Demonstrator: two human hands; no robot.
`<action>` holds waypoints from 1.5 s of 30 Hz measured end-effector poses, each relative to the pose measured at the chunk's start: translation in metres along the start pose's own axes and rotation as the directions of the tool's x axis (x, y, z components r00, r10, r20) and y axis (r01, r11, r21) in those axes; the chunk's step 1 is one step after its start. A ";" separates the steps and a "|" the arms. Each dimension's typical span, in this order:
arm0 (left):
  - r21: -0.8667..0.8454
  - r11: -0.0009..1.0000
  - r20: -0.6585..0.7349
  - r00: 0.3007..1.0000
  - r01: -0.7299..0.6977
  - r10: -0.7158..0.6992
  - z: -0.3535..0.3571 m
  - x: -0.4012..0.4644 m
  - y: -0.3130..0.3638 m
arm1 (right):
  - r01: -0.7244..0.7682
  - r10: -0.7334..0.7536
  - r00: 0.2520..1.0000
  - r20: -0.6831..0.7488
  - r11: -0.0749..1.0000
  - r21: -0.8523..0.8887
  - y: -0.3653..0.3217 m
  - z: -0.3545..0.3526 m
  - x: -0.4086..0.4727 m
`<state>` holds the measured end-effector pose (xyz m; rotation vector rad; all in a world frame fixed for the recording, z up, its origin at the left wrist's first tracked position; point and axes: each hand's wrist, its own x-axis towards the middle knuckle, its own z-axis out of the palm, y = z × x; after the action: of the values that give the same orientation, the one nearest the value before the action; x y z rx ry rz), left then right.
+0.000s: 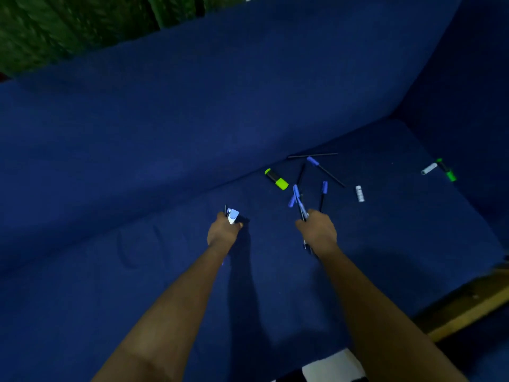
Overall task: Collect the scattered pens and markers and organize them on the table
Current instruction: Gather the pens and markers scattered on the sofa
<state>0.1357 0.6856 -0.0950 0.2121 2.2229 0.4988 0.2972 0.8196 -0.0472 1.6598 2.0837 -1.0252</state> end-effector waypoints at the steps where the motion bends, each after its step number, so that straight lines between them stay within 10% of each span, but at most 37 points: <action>1: -0.035 0.999 0.005 1.000 0.021 -0.021 0.005 -0.005 0.010 | 0.000 0.000 1.000 0.003 1.000 0.025 0.003 -0.008 0.004; 6: -0.236 0.969 0.049 0.997 0.077 -0.067 0.046 -0.028 0.056 | -0.006 0.002 0.999 0.048 0.997 0.083 0.029 -0.053 0.017; 16: 0.143 0.982 -0.159 0.977 -0.120 0.142 0.110 -0.053 0.134 | -0.061 0.058 0.998 0.037 0.994 0.087 0.126 -0.143 0.048; 22: 0.373 0.905 -0.037 0.971 -0.205 0.235 0.157 -0.041 0.160 | -0.171 0.152 0.985 0.081 0.900 0.401 0.158 -0.128 0.066; 39: 0.622 0.751 0.040 0.968 -0.219 0.249 0.181 0.027 0.181 | 0.150 -0.143 0.988 -0.054 0.974 0.167 0.090 -0.104 0.172; 45: 0.437 0.870 -0.024 0.964 -0.228 0.265 0.180 0.023 0.151 | 0.242 -0.242 0.970 0.029 0.970 -0.029 0.041 -0.078 0.207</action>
<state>0.2565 0.8803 -0.1524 0.7296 2.3790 0.1385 0.2903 1.0274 -0.1337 1.3938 2.3156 -1.0702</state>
